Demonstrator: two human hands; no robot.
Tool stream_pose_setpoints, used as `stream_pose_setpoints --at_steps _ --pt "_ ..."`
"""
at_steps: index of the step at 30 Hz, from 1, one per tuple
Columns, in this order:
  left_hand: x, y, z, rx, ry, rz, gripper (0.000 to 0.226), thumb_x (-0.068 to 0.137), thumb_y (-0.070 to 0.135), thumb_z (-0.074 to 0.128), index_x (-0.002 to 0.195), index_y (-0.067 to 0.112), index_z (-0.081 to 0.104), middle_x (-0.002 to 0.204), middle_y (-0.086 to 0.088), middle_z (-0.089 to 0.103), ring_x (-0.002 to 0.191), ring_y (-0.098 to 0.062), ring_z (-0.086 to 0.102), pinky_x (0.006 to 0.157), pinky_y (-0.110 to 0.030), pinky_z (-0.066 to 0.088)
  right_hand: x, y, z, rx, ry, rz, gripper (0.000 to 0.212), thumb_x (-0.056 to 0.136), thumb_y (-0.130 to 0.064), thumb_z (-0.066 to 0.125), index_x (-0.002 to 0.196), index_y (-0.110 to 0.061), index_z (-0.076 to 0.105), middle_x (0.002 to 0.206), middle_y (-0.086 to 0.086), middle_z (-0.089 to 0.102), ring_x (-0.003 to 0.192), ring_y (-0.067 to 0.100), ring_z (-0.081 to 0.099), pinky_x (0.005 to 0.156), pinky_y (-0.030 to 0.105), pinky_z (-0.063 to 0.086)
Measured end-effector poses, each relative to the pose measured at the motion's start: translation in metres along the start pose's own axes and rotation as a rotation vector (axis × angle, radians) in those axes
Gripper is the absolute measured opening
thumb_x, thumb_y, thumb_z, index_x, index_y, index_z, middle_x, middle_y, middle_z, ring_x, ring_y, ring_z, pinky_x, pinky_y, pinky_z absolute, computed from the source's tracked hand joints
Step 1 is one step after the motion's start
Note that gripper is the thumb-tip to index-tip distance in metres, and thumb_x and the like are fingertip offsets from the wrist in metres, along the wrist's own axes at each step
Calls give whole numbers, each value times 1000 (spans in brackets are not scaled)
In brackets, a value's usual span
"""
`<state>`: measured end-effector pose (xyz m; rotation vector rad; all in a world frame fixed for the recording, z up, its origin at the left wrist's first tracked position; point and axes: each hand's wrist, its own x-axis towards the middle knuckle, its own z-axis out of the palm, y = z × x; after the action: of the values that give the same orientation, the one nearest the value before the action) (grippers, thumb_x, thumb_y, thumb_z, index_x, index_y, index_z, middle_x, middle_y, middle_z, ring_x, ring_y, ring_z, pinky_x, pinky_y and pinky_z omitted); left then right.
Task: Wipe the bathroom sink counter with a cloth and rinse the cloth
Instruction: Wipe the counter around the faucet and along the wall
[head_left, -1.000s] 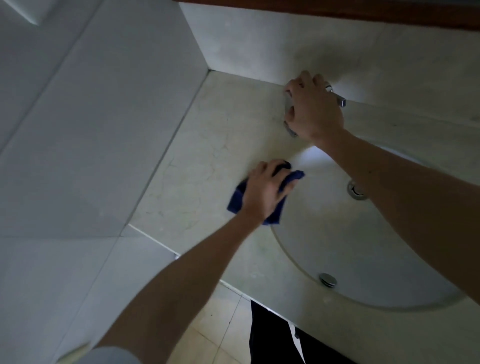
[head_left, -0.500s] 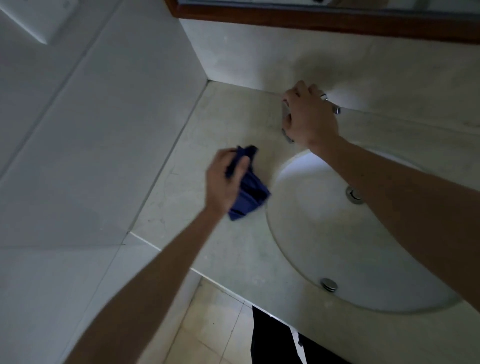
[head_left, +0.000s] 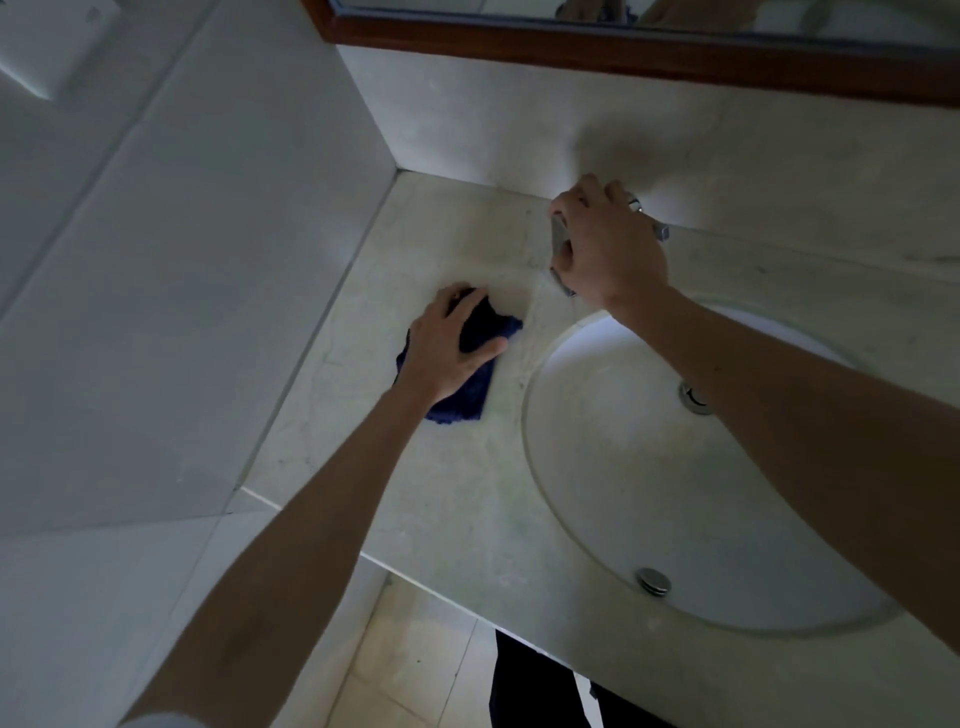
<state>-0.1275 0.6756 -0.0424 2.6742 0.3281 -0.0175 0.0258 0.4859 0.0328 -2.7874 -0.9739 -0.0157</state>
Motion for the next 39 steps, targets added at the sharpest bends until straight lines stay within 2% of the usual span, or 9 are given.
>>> stream_pose_setpoints --at_steps 4,7,10,14,22,25,30,34,39 --pt "-30 -1 -10 -243 265 -484 81 86 64 64 149 20 37 149 -7 37 133 -24 42 103 -39 44 -1 -1 -3 -39 -12 9 34 88 -21 55 121 -12 53 124 13 47 115 35 46 61 40 39" --pt "-43 -26 -15 -455 155 -810 84 78 66 70 132 5 51 124 -14 60 111 -28 61 87 -36 52 -2 -3 -5 -37 -19 12 35 88 -21 56 121 -12 54 124 13 47 116 35 46 65 41 41" --pt "-36 -37 -26 -629 -20 -841 60 64 63 80 81 8 62 80 -10 63 77 -21 64 67 -29 46 -3 -3 -7 -24 -13 12 35 89 -20 55 122 -11 54 125 13 47 118 35 45 64 40 39" --pt "-29 -18 -41 -752 -252 -789 44 76 42 86 106 14 69 104 -2 73 94 -19 70 73 -26 56 -3 -3 -7 -9 -9 7 35 90 -21 55 123 -11 53 125 13 46 118 35 44 63 40 40" --pt "-38 6 -39 -1094 -196 -691 36 87 10 75 121 12 65 116 -9 74 106 -31 71 83 -41 60 -3 -2 -6 -5 -6 3 35 90 -21 54 123 -10 53 126 13 45 119 34 43 63 40 40" --pt "-36 0 -61 -898 -118 -607 30 87 10 72 115 4 62 110 -14 72 101 -33 70 73 -39 61 -3 -1 -5 13 -7 7 35 88 -21 55 121 -11 54 124 13 46 117 34 45 65 42 46" --pt "-6 -27 -102 -75 54 -195 20 92 19 64 107 11 54 95 -5 65 82 -25 61 69 -36 46 -2 -2 -5 -6 -6 5 35 87 -20 56 121 -12 54 123 13 47 117 35 45 65 37 36" --pt "2 -31 -80 428 191 31 30 85 7 71 112 4 58 118 -15 65 69 -35 65 54 -42 56 -2 -3 -5 -24 -3 2 35 87 -20 57 122 -12 55 123 13 48 116 35 46 65 36 34" --pt "-39 -34 -12 331 36 196 40 86 40 75 105 5 68 155 -14 43 130 -36 55 95 -47 53 -3 -3 -6 -53 1 2 35 89 -22 57 123 -13 54 124 11 48 116 32 47 64 36 33"
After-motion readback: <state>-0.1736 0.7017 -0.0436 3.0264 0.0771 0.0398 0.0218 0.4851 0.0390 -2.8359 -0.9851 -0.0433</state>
